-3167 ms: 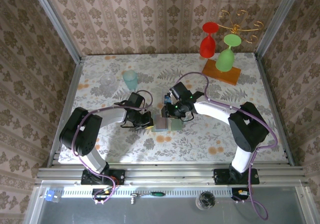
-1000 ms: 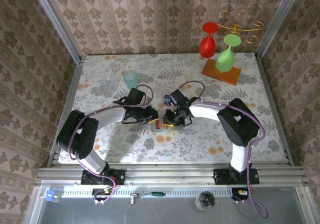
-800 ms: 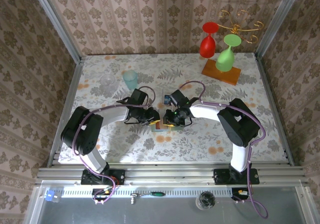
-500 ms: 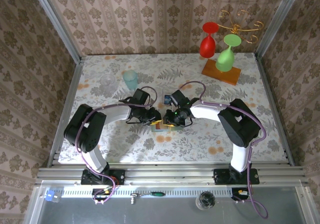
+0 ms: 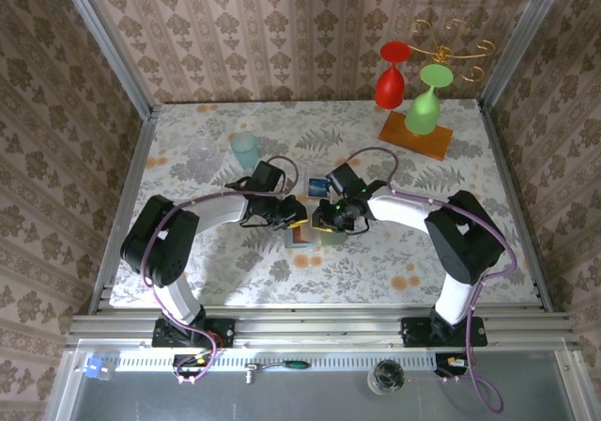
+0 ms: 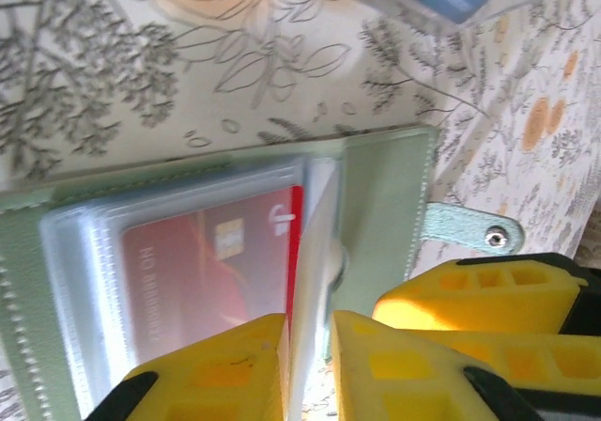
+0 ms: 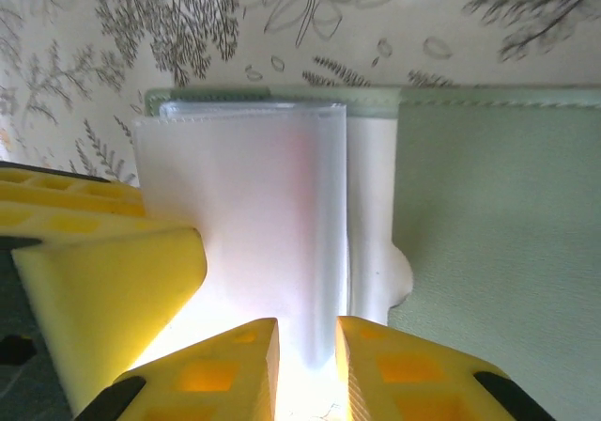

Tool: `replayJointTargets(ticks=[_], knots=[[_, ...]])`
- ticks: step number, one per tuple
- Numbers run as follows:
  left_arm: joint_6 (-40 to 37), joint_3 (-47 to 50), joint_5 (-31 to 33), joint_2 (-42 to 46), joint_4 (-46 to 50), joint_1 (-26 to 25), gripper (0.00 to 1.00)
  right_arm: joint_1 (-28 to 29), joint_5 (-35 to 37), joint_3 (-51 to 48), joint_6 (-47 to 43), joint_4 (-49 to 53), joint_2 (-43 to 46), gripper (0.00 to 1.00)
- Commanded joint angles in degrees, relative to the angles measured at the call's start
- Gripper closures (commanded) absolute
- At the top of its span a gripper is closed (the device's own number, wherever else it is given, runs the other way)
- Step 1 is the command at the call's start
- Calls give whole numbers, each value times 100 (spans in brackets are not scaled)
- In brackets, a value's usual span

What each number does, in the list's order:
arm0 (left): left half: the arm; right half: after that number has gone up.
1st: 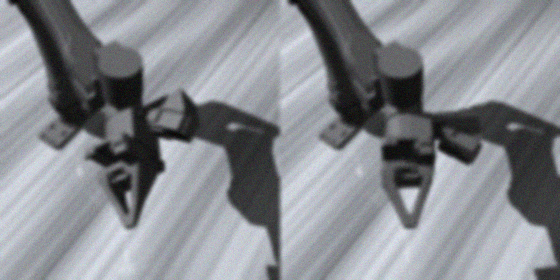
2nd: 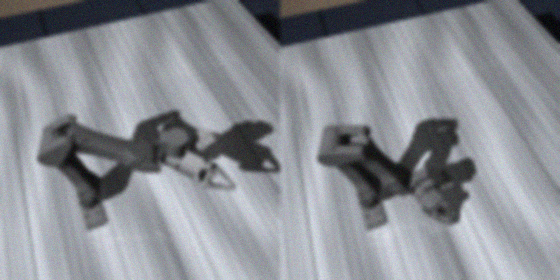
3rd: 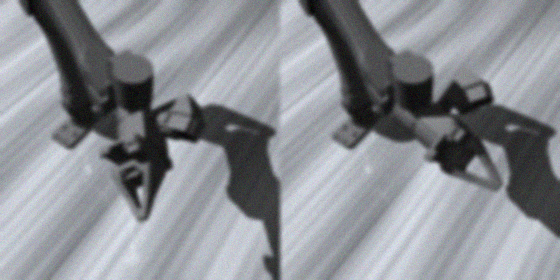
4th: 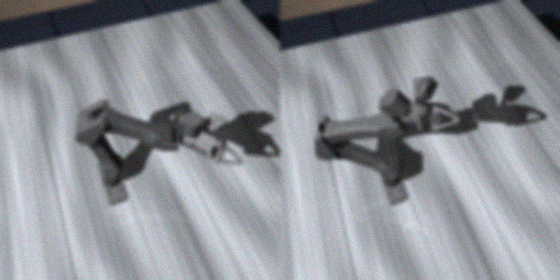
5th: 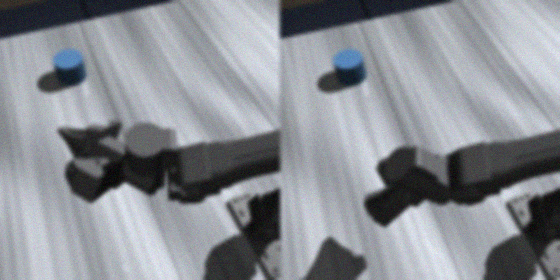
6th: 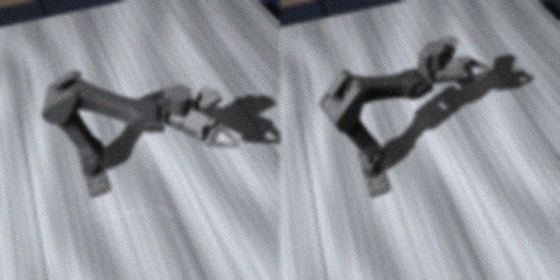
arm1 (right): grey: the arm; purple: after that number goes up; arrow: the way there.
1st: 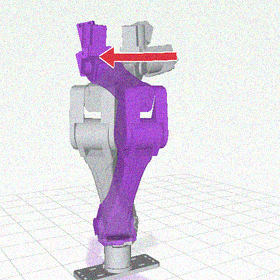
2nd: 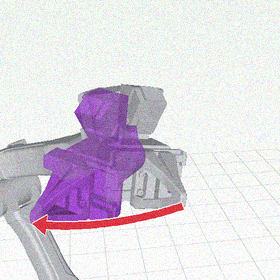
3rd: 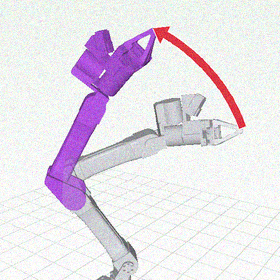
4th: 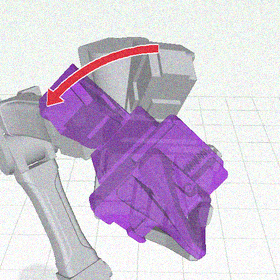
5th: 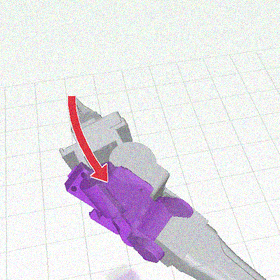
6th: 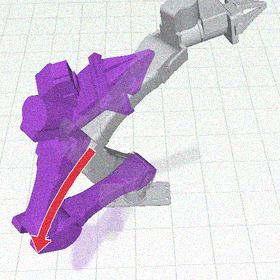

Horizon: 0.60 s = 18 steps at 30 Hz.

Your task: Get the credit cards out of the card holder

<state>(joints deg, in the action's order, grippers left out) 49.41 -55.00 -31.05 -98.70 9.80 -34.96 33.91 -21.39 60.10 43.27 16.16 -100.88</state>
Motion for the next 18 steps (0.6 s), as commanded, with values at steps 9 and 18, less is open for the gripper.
replayJointTargets(ticks=[9, 18], knots=[[121, -880, -237, -605, 132, -408, 75, -438, 320, -242, -448, 635, 824, 76], [218, -1394, -334, -1142, 101, -661, 70, -579, 676, -274, -723, 1049, 1331, 73]])
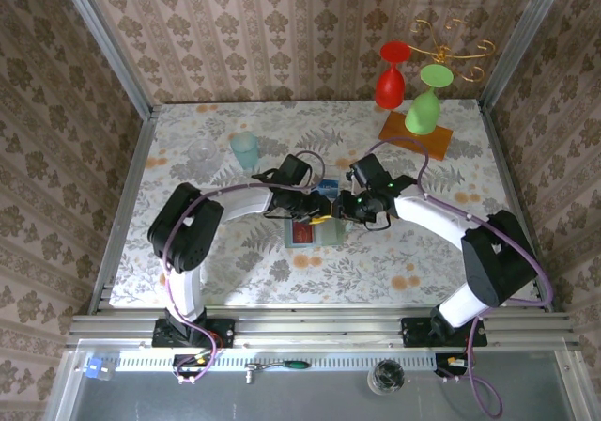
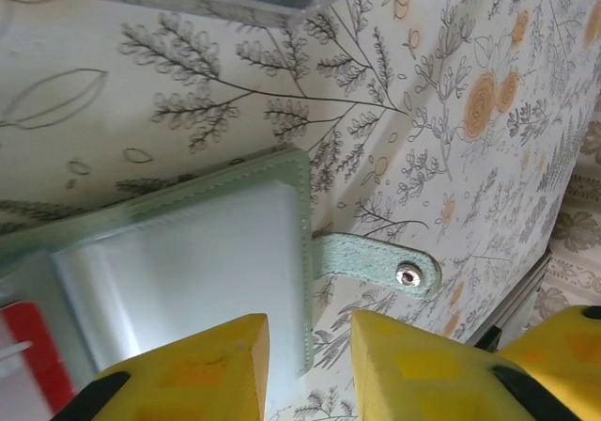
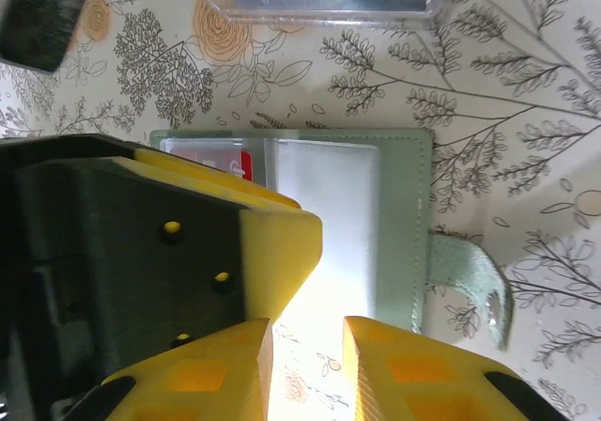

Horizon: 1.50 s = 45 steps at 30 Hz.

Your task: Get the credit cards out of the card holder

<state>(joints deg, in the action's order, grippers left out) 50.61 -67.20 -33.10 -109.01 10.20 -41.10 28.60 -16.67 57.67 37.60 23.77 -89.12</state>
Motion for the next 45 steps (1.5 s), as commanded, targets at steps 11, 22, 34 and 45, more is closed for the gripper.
replayJointTargets(ticks=[11, 22, 34, 45], knots=[[-10, 59, -38, 228, 78, 52, 69, -21, -253, -189, 175, -164, -62, 73], [-131, 1019, 77, 1130, -20, 485, 70, 378, -364, 327, 352, -266, -745, 73], [-104, 1949, 151, 1747, -157, 891, 73, 735, -486, 940, 456, -306, -1526, 73], [-332, 1877, 243, 1403, -48, 946, 91, 752, -626, 922, 560, -474, -1679, 74]])
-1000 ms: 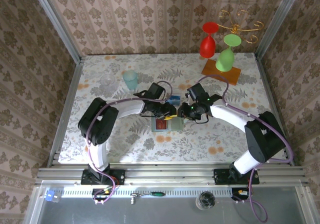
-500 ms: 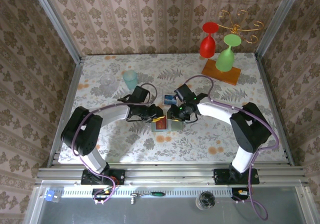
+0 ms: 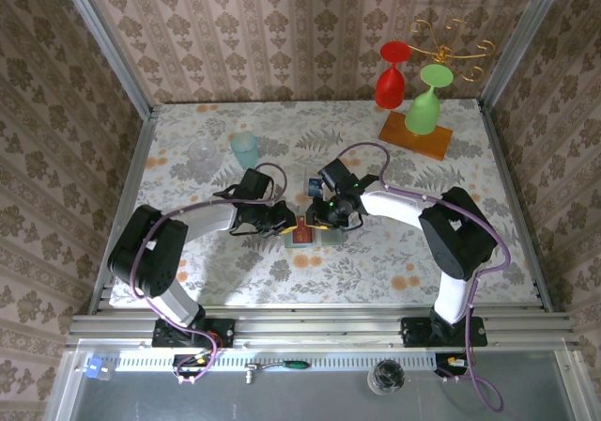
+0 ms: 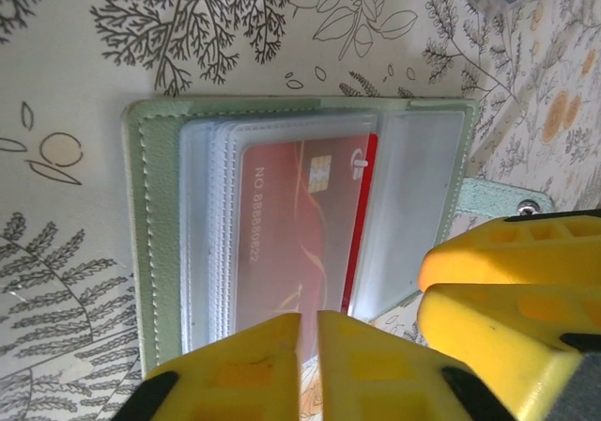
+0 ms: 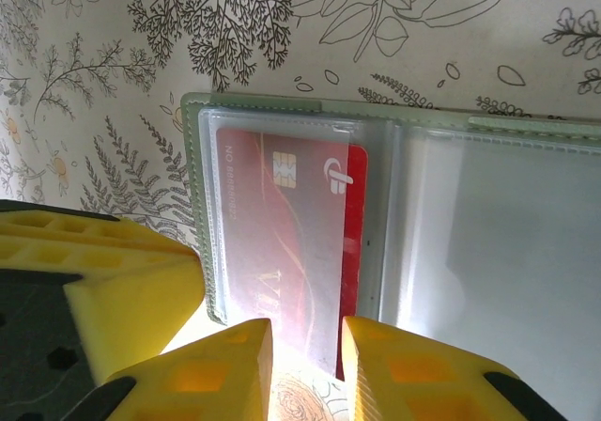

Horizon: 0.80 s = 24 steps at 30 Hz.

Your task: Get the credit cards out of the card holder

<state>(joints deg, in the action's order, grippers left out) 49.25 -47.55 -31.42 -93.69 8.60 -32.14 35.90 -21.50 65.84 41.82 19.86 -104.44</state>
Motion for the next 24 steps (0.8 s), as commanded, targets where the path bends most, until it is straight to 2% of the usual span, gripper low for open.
replayJointTargets(ticks=[1, 14, 24], knots=[[-233, -91, 95, -140, 145, 50, 92, 27, -178, 79, 145, -135, -170, 74], [-373, -73, 244, -271, 286, 98, 100, 22, -329, 161, 145, -216, -404, 75], [-362, 1, 233, -371, 264, 103, 100, 22, -373, 159, 157, -315, -503, 76]])
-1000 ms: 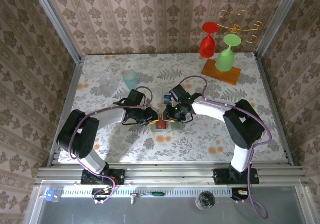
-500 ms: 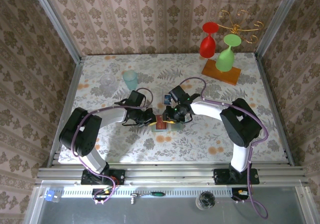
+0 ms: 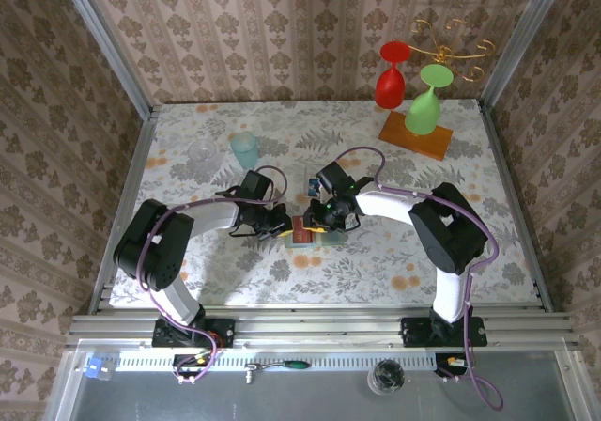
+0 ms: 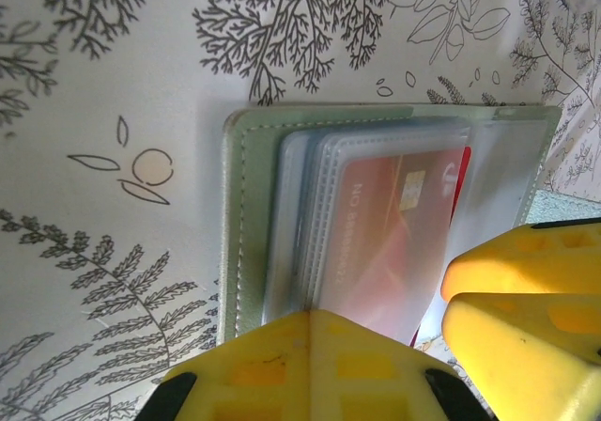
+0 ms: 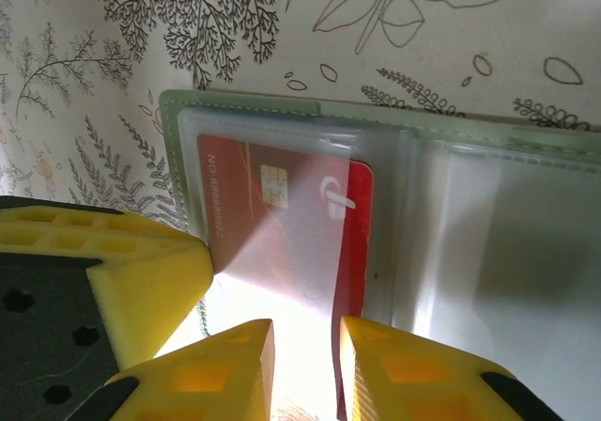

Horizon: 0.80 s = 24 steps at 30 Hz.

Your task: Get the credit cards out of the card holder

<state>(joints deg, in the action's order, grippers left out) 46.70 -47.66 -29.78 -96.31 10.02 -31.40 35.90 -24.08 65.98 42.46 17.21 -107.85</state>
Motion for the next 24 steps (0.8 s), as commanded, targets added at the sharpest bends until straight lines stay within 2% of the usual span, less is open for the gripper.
replayJointTargets(ticks=[1, 7, 24], knots=[[-109, 3, 63, -115, 127, 33, 100, 22, -123, 144, 96, -71, -181, 76], [-99, 18, 64, -125, 130, 28, 100, 14, -131, 159, 72, -60, -227, 79], [-100, -15, 51, -67, 201, 28, 100, 9, 401, 183, -202, 466, 15, 74]])
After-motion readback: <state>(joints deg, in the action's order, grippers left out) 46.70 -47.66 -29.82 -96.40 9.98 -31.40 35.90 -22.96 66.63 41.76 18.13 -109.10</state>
